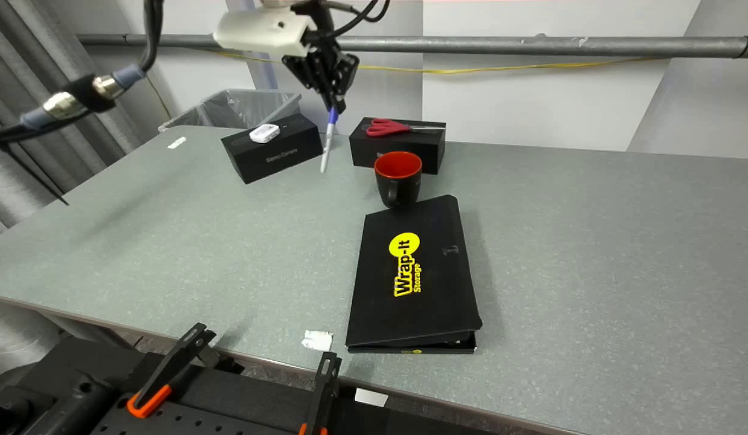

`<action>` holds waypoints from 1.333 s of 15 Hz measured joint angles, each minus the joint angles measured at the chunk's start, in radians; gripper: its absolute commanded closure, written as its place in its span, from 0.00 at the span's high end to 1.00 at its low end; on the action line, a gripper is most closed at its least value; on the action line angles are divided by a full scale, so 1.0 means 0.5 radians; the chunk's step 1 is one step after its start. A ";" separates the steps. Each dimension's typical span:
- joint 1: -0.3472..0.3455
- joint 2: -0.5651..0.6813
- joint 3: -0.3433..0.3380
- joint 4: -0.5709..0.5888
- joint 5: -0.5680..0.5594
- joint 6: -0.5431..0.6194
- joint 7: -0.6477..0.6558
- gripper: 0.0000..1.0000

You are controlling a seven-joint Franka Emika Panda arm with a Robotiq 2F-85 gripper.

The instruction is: Remove the blue pen from the mug and put it on the table

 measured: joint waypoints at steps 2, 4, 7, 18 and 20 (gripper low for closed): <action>0.029 0.088 0.080 -0.028 -0.048 -0.032 -0.016 0.03; 0.062 0.212 0.104 -0.019 -0.099 -0.048 -0.032 0.03; 0.083 0.401 0.113 0.048 -0.112 -0.105 -0.136 0.03; 0.141 0.641 0.068 0.316 -0.193 -0.265 -0.234 0.84; 0.159 0.641 0.051 0.325 -0.218 -0.265 -0.234 0.99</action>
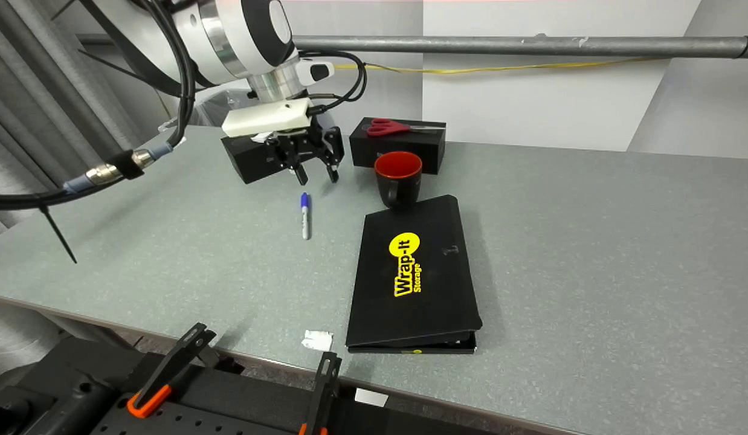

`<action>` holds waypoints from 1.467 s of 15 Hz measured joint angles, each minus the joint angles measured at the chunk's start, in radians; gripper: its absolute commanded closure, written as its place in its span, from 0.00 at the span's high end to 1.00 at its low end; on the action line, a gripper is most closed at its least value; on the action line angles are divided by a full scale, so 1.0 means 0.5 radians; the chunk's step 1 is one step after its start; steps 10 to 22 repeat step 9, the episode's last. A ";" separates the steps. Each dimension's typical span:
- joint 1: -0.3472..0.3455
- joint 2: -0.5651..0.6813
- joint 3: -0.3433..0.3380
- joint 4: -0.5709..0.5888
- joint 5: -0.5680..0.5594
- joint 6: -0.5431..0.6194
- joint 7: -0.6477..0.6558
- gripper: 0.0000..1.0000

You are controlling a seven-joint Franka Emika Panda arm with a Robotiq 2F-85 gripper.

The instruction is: Remove the blue pen from the mug and put it on the table

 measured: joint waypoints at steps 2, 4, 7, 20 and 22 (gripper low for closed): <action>0.013 0.000 -0.013 0.005 -0.014 0.000 0.000 1.00; 0.023 0.000 -0.024 0.012 -0.015 0.000 0.000 1.00; 0.027 0.000 -0.026 0.023 -0.015 -0.009 0.000 1.00; 0.027 0.000 -0.026 0.021 -0.015 -0.009 0.000 1.00; 0.027 0.000 -0.026 0.021 -0.015 -0.009 0.000 1.00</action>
